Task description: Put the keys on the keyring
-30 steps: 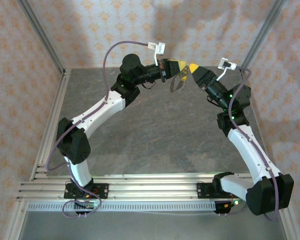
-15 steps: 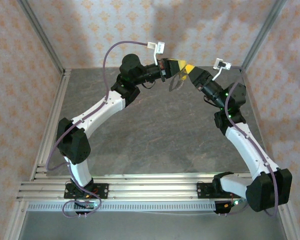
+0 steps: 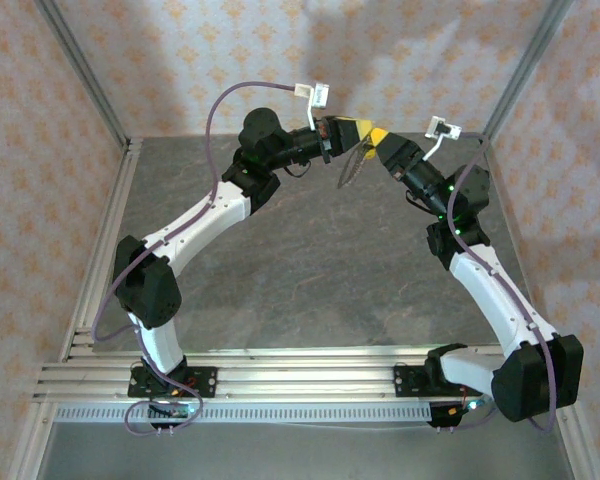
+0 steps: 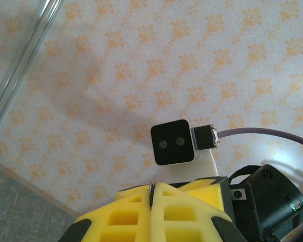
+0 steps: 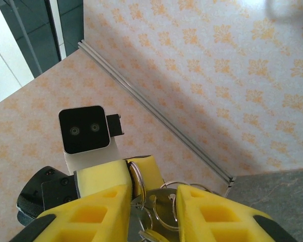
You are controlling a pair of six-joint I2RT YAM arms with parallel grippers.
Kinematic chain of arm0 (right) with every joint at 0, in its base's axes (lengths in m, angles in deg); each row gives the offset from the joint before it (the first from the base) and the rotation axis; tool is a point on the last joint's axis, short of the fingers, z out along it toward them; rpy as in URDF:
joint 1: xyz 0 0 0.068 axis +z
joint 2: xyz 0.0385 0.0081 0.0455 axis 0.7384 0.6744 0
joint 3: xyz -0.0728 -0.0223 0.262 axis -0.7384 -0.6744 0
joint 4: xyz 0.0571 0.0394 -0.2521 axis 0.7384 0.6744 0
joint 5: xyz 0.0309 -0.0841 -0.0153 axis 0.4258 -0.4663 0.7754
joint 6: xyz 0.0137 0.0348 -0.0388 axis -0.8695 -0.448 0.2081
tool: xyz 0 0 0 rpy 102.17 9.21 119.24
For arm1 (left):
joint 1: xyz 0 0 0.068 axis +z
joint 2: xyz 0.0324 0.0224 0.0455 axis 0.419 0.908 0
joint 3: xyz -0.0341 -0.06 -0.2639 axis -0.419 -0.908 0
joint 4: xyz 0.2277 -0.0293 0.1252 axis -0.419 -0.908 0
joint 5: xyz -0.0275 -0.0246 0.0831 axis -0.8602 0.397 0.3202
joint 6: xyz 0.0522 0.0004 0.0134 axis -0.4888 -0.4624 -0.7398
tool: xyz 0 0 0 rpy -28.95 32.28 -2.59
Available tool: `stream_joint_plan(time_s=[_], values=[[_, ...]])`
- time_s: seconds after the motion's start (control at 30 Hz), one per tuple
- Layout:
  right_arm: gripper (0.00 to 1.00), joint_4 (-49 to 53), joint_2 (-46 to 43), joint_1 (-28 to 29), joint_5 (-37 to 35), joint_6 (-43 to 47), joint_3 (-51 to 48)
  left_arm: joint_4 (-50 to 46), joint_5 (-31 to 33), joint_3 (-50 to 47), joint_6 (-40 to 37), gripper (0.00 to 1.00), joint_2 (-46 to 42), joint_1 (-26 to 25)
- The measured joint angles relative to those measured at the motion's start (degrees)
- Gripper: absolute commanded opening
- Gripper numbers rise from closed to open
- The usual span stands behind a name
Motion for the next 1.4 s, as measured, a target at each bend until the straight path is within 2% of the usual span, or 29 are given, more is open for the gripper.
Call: stream_joint_plan(time_s=[0.3,0.43,0.6,0.9,1.13,1.4], values=[[0.29,0.0,0.0,0.0,-1.2,0.8,0.0,0.4,0.0,-0.5,0.0,0.00,0.0,0.0],[0.19,0.1,0.0,0.0,-1.2,0.9,0.2,0.4,0.0,-0.7,0.0,0.00,0.0,0.0],[0.00,0.3,0.0,0.0,-1.2,1.2,0.9,0.9,0.0,-0.7,0.1,0.00,0.0,0.0],[0.00,4.8,-0.7,-0.1,-0.7,3.9,2.5,0.7,0.0,-0.7,0.2,0.00,0.0,0.0],[0.00,14.8,-1.7,-0.8,1.8,9.9,6.6,0.2,0.0,-0.7,-0.2,0.18,0.0,0.0],[0.00,20.8,-2.7,-1.7,4.0,13.5,8.1,-0.2,0.0,-0.7,-0.2,0.19,0.0,0.0]])
